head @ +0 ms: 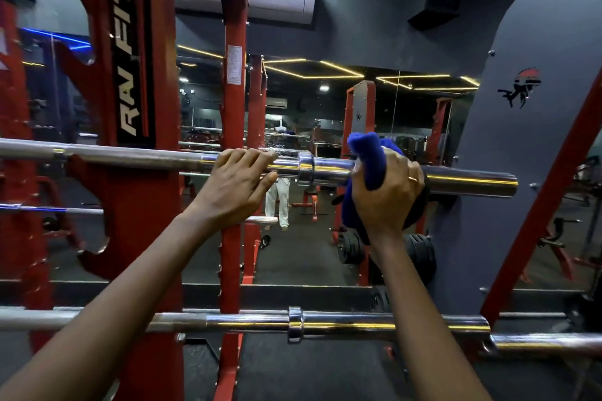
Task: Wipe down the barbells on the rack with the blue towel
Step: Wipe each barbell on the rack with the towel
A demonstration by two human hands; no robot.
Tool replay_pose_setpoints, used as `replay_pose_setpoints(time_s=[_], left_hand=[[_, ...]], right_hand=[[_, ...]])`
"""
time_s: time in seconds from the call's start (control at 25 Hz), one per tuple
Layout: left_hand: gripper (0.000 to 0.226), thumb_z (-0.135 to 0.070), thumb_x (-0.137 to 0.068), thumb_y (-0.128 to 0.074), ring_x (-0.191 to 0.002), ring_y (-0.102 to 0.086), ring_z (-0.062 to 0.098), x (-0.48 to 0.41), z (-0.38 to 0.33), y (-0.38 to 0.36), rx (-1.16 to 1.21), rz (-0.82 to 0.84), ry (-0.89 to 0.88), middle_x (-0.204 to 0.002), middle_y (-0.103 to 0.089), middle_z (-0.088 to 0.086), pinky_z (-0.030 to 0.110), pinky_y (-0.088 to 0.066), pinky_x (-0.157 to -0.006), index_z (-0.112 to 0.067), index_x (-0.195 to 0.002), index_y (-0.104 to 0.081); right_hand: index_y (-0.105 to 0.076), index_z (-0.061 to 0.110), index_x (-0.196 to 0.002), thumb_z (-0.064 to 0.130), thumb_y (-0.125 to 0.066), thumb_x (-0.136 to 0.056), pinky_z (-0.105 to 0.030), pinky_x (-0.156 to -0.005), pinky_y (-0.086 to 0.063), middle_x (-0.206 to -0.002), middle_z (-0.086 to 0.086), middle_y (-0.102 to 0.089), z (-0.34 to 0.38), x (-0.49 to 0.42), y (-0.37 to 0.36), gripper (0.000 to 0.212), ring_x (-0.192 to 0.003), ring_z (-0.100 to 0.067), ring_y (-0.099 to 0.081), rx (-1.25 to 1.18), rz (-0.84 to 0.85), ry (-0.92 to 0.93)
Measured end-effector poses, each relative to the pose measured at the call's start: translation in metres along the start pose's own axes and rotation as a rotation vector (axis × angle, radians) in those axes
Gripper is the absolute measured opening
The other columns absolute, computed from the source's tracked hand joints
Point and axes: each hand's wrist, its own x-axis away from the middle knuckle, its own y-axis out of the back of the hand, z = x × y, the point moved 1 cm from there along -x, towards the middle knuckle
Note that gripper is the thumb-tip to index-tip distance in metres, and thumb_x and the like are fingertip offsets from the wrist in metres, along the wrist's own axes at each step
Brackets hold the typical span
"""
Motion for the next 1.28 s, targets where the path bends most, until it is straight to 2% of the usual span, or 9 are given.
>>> replay_pose_setpoints(time_s=[0.08, 0.2, 0.32, 0.48, 0.6, 0.68, 0.8, 1.08, 1.28], left_hand=[[0.055, -0.048, -0.104, -0.021, -0.117, -0.047, 0.016, -0.002, 0.002, 0.002, 0.084, 0.002, 0.01, -0.126, -0.059, -0.004, 0.033, -0.021, -0.104, -0.021, -0.142, -0.05], [0.053, -0.047, -0.105, -0.022, -0.12, -0.047, 0.014, -0.004, 0.001, 0.004, 0.189, 0.003, 0.032, -0.128, -0.059, -0.007, 0.031, -0.019, -0.106, -0.023, -0.143, -0.051], [0.054, -0.051, -0.103, -0.021, -0.124, -0.047, 0.019, 0.003, 0.006, 0.006, 0.072, 0.008, 0.083, -0.131, -0.058, -0.002, 0.036, -0.019, -0.11, -0.026, -0.142, -0.049], [0.061, -0.069, -0.097, -0.02, -0.117, -0.054, 0.024, 0.014, 0.045, 0.021, -0.078, 0.02, 0.185, -0.119, -0.062, -0.001, 0.046, -0.029, -0.104, -0.029, -0.127, -0.054], [0.056, -0.068, -0.098, -0.024, -0.112, -0.053, 0.018, 0.019, 0.058, 0.023, -0.021, 0.02, 0.122, -0.114, -0.061, -0.006, 0.043, -0.031, -0.099, -0.03, -0.125, -0.054], [0.055, -0.065, -0.099, -0.026, -0.113, -0.052, 0.018, 0.02, 0.061, 0.02, -0.005, 0.021, 0.099, -0.117, -0.06, -0.006, 0.042, -0.029, -0.101, -0.029, -0.129, -0.054], [0.055, -0.061, -0.098, -0.029, -0.121, -0.051, 0.019, 0.022, 0.065, 0.022, 0.003, 0.047, 0.088, -0.123, -0.061, -0.005, 0.04, -0.025, -0.107, -0.027, -0.135, -0.053], [0.057, -0.059, -0.098, -0.028, -0.129, -0.048, 0.024, 0.05, 0.095, 0.037, -0.131, 0.038, 0.163, -0.128, -0.058, 0.001, 0.048, -0.022, -0.116, -0.027, -0.142, -0.045], [0.063, -0.062, -0.096, -0.023, -0.142, -0.036, 0.017, 0.051, 0.099, 0.04, -0.097, 0.102, 0.175, -0.142, -0.05, -0.004, 0.054, -0.009, -0.121, -0.033, -0.15, -0.036]], right_hand=[[-0.061, 0.015, -0.119, 0.052, -0.055, -0.091, -0.048, -0.121, -0.025, -0.117, -0.004, -0.065, 0.031, 0.005, -0.011, 0.047, -0.119, -0.028, -0.055, 0.065, 0.075, -0.102], [-0.059, 0.018, -0.124, 0.055, -0.047, -0.094, -0.046, -0.119, -0.024, -0.12, -0.001, -0.062, 0.06, 0.01, -0.015, 0.049, -0.119, -0.025, -0.054, 0.038, 0.232, 0.062], [-0.06, 0.018, -0.122, 0.056, -0.047, -0.095, -0.045, -0.112, -0.031, -0.117, -0.001, -0.064, 0.043, 0.001, -0.004, 0.048, -0.109, -0.024, -0.057, 0.045, 0.275, 0.168], [-0.062, 0.015, -0.116, 0.06, -0.044, -0.091, -0.048, -0.117, -0.027, -0.113, -0.003, -0.065, 0.042, -0.011, -0.001, 0.054, -0.115, -0.028, -0.055, 0.064, 0.275, -0.09], [-0.06, 0.025, -0.107, 0.057, -0.053, -0.092, -0.052, -0.112, -0.032, -0.1, 0.014, -0.059, 0.083, 0.001, -0.005, 0.036, -0.113, -0.021, -0.048, -0.245, 0.269, -0.246], [-0.061, 0.026, -0.113, 0.049, -0.059, -0.093, -0.049, -0.113, -0.031, -0.107, 0.015, -0.059, 0.107, 0.019, -0.01, 0.031, -0.114, -0.016, -0.047, -0.275, 0.293, -0.096], [-0.061, 0.018, -0.128, 0.042, -0.062, -0.087, -0.046, -0.115, -0.03, -0.131, 0.003, -0.061, 0.123, 0.031, -0.026, 0.047, -0.13, -0.025, -0.048, 0.024, 0.322, 0.166], [-0.065, 0.014, -0.1, 0.051, -0.052, -0.092, -0.045, -0.094, -0.041, -0.098, -0.008, -0.071, 0.166, -0.021, -0.047, 0.04, -0.098, -0.032, -0.064, 0.396, 0.602, 0.071], [-0.062, 0.01, -0.121, 0.049, -0.047, -0.09, -0.047, -0.109, -0.033, -0.105, -0.009, -0.072, 0.158, 0.032, -0.047, 0.053, -0.102, -0.033, -0.065, 0.261, 0.388, 0.257]])
